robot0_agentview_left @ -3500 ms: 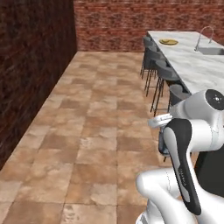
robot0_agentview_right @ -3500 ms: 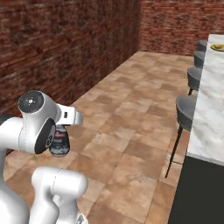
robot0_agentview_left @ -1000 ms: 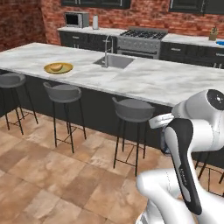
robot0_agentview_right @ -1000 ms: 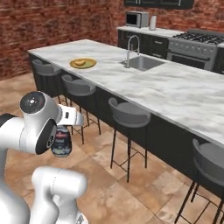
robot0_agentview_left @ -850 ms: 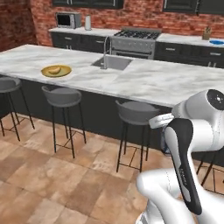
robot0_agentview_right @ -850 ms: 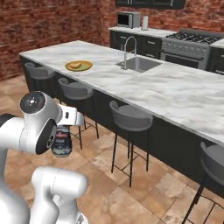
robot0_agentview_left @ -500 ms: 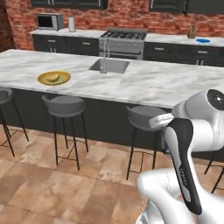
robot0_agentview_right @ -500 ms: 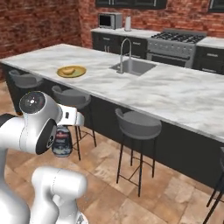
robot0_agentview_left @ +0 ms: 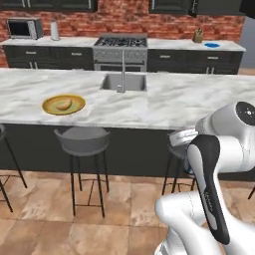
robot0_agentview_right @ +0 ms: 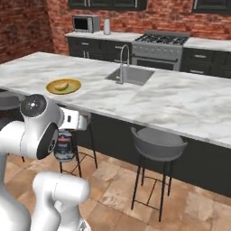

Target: Move the hot dog bun to the plate on the dining table and place the condiment next to that plate. Then navigate to the fridge and take the sausage and place it on the plate as well.

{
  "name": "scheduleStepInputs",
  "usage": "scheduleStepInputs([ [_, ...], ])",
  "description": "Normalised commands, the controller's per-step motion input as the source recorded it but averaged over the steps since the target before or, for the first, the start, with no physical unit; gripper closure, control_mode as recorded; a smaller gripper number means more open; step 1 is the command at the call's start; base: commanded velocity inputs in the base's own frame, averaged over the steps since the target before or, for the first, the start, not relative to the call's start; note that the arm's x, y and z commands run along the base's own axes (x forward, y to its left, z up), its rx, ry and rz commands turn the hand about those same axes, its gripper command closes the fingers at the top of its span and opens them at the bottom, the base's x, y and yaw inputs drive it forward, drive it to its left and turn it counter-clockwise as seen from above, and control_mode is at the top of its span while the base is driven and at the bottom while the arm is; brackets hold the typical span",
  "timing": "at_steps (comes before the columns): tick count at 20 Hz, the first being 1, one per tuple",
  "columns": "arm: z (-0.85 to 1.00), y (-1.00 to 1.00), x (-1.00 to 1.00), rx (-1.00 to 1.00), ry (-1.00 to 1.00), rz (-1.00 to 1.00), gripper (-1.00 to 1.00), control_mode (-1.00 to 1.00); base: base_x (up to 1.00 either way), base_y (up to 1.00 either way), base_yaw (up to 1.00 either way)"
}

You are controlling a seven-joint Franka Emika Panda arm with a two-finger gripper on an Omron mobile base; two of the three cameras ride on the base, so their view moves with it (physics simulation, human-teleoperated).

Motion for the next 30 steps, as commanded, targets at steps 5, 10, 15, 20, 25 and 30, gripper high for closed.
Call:
scheduleStepInputs([
  [5, 0.00, 0.00, 0.00, 0.00, 0.00, 0.00, 1.00, 1.00, 0.89, 1.00, -0.36],
  [10, 0.00, 0.00, 0.00, 0.00, 0.00, 0.00, 1.00, 1.00, 0.87, 1.00, -0.36],
  [15, 0.00, 0.00, 0.00, 0.00, 0.00, 0.00, 1.00, 1.00, 0.83, 0.95, -0.36],
  [20, 0.00, 0.00, 0.00, 0.00, 0.00, 0.00, 1.00, 1.00, 0.80, 0.75, -0.33],
  [25, 0.00, 0.00, 0.15, 0.00, 0.00, -0.03, 1.00, -1.00, 0.62, 0.28, -0.20],
  [30, 0.00, -0.11, 0.67, 0.13, -0.05, 0.23, 1.00, -1.00, 0.00, 0.00, 0.00],
])
